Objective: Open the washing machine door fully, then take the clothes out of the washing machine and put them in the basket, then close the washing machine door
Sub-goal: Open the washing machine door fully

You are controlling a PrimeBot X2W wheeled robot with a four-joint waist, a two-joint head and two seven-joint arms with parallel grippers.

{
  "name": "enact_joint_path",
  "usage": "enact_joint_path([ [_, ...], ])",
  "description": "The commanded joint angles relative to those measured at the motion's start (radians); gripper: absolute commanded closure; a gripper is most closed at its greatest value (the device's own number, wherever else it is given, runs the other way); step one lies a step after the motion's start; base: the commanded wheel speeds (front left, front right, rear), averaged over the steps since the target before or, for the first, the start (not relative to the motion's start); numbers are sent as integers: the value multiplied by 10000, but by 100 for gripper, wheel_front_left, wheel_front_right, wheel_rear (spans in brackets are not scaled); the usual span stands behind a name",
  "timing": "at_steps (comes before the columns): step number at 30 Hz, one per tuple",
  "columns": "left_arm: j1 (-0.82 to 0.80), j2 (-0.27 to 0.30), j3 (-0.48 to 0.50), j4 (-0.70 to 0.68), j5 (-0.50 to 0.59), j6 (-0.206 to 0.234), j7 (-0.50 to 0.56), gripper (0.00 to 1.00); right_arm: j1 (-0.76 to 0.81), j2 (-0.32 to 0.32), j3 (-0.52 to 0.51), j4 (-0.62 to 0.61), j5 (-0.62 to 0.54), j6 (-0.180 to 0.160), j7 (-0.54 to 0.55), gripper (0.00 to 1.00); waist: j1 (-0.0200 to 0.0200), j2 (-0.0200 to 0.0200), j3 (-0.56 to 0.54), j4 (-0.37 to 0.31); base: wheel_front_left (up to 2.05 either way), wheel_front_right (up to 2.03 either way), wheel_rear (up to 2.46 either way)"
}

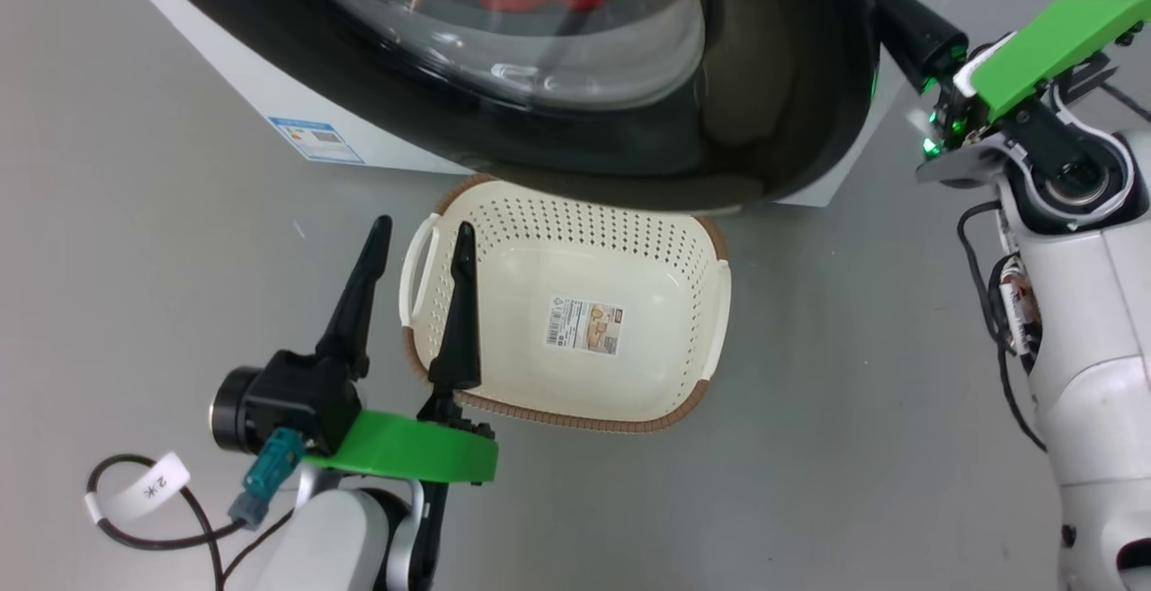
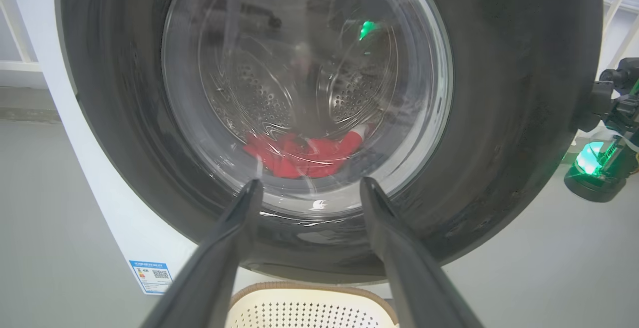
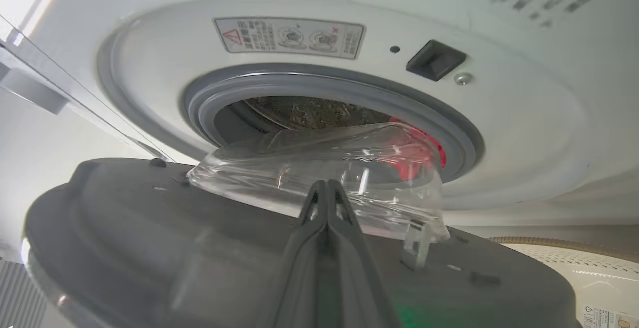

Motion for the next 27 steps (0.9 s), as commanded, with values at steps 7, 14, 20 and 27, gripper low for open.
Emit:
enact_joint_path([
  [7, 417, 122, 443, -237, -64, 134, -78, 0, 769, 485, 271, -849, -65, 79, 465, 100, 0, 0, -404, 327, 0, 0, 0],
  [14, 589, 121, 495, -222, -154, 174, -78, 0, 1494, 486, 459, -1264, 47, 79, 616, 100, 0, 0, -774, 658, 0, 0, 0],
  [20, 733, 121, 521, -247, -183, 263, -78, 0, 1965, 487, 670, -1567, 205, 79, 658, 100, 0, 0, -1078, 795, 0, 0, 0],
  [27, 876, 121, 617, -227, -210, 302, -78, 0, 2571, 487, 1073, -2102, 441, 79, 717, 100, 0, 0, -1392, 771, 0, 0, 0],
])
